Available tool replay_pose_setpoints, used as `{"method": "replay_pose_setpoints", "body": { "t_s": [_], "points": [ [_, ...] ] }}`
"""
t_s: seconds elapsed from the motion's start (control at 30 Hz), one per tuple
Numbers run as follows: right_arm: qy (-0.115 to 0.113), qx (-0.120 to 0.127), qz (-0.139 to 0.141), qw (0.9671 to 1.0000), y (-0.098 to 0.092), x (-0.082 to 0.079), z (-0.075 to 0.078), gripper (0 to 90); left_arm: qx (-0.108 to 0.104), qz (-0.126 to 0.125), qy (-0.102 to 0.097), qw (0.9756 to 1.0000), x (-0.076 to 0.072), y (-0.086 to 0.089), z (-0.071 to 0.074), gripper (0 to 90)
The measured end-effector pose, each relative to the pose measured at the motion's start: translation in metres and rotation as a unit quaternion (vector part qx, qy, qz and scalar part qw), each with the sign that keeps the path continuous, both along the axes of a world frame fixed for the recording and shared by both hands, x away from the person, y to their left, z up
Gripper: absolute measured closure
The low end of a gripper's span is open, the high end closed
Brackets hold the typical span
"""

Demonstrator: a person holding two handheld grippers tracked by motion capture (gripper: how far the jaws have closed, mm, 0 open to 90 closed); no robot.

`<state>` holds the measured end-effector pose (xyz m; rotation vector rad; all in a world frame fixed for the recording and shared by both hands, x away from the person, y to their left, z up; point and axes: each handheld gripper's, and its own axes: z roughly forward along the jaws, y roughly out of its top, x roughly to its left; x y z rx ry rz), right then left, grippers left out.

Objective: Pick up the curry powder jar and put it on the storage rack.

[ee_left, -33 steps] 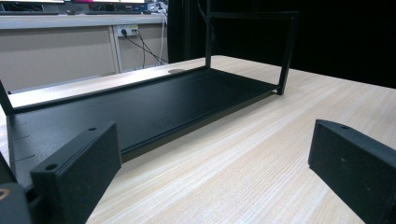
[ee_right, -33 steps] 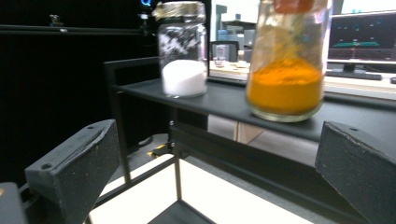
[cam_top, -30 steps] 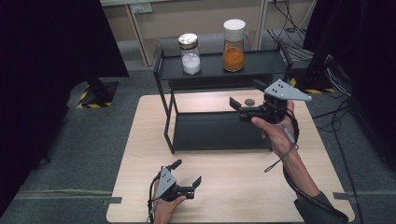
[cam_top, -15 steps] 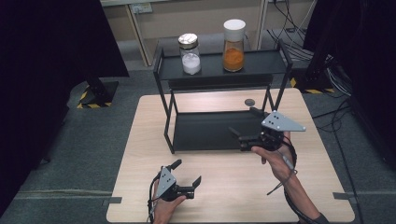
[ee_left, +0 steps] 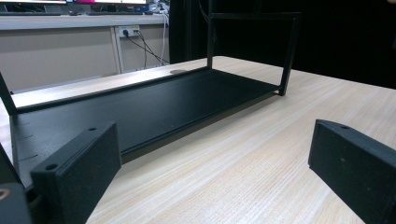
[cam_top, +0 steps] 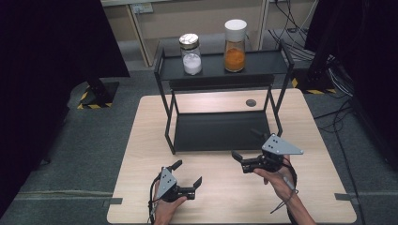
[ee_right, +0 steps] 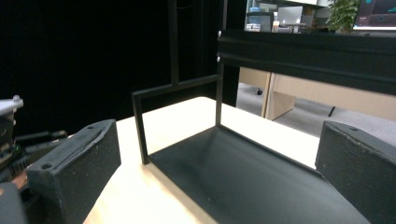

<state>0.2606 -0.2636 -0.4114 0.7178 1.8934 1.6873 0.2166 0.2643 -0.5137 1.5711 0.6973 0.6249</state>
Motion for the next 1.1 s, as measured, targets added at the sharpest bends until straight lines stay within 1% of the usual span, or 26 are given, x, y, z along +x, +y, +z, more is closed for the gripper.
{"method": "replay_pose_setpoints", "body": {
  "t_s": [0.17, 0.47, 0.53, 0.63, 0.93, 1.1],
  "points": [
    [0.008, -0.005, 0.004, 0.9999, -0.001, -0.005, -0.013, 0.4, 0.000, -0.001, 0.000, 1.0000, 0.000, 0.000, 0.000, 1.8],
    [0.019, -0.001, 0.006, 0.9998, -0.005, -0.014, -0.036, 0.4, 0.000, 0.000, 0.001, 1.0000, 0.000, 0.000, 0.000, 1.8],
    [0.020, -0.004, 0.007, 0.9998, -0.005, -0.017, -0.041, 0.4, 0.000, 0.000, 0.001, 1.0000, 0.000, 0.000, 0.000, 1.8],
    [0.019, -0.002, 0.008, 0.9998, -0.007, -0.020, -0.048, 0.4, 0.000, 0.000, 0.001, 1.0000, 0.000, 0.000, 0.000, 1.8],
    [0.016, -0.003, 0.011, 0.9998, -0.010, -0.028, -0.059, 0.4, 0.000, 0.001, 0.001, 1.0000, 0.000, 0.000, 0.000, 1.8],
    [0.019, -0.005, 0.011, 0.9997, -0.011, -0.031, -0.064, 0.4, -0.001, 0.001, 0.001, 1.0000, 0.000, 0.000, 0.000, 1.8]
  ]
}}
